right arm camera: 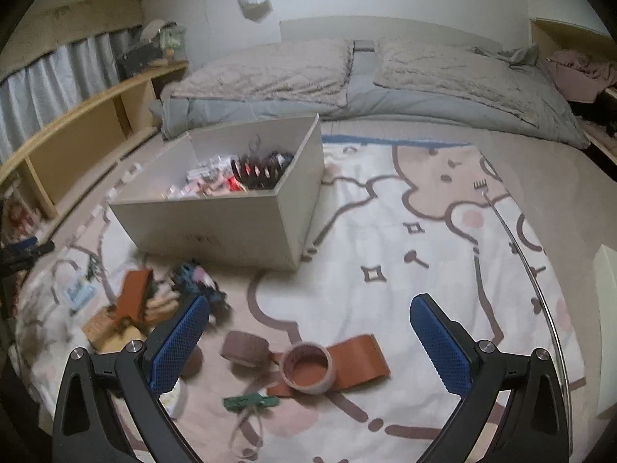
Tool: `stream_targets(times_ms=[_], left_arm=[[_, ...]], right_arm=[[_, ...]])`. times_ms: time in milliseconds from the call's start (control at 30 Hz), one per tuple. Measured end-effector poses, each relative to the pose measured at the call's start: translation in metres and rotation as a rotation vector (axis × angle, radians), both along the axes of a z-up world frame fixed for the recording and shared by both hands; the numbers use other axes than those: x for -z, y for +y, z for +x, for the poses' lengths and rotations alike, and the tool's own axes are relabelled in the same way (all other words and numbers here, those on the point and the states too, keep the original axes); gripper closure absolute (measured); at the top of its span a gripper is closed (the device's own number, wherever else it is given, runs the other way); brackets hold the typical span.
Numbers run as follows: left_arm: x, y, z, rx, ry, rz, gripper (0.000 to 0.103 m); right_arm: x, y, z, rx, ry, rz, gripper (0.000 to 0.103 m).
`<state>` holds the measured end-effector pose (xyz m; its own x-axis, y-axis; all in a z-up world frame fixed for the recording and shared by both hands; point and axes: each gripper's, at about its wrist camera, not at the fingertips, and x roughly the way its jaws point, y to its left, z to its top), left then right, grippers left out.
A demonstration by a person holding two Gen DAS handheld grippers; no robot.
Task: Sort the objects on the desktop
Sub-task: 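Move the left gripper toward the blue-white sachet while the right approaches the tape roll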
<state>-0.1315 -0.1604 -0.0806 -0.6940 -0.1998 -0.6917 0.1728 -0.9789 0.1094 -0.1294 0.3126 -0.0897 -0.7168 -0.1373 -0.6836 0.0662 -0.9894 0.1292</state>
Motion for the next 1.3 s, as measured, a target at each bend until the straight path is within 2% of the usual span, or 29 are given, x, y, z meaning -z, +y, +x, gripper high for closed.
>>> stream_targets(times_ms=[333, 567, 900, 1300], left_arm=[[0.027, 0.015, -0.003, 0.05, -0.052, 0.008, 0.0], [0.046, 0.016, -0.005, 0.055, -0.083, -0.01, 0.0], [0.07, 0.014, -0.006, 0.081, -0.145, -0.035, 0.0], [0.09, 0.0, -0.009, 0.047, -0.2, -0.014, 0.0]], right_arm=[[0.038, -0.015, 0.002, -0.054, -0.078, 0.049, 0.0], [0.046, -0.019, 0.006, -0.069, -0.07, 0.068, 0.0], [0.066, -0.017, 0.01, -0.073, -0.108, 0.109, 0.0], [0.082, -0.027, 0.013, -0.106, -0.113, 0.156, 0.0]])
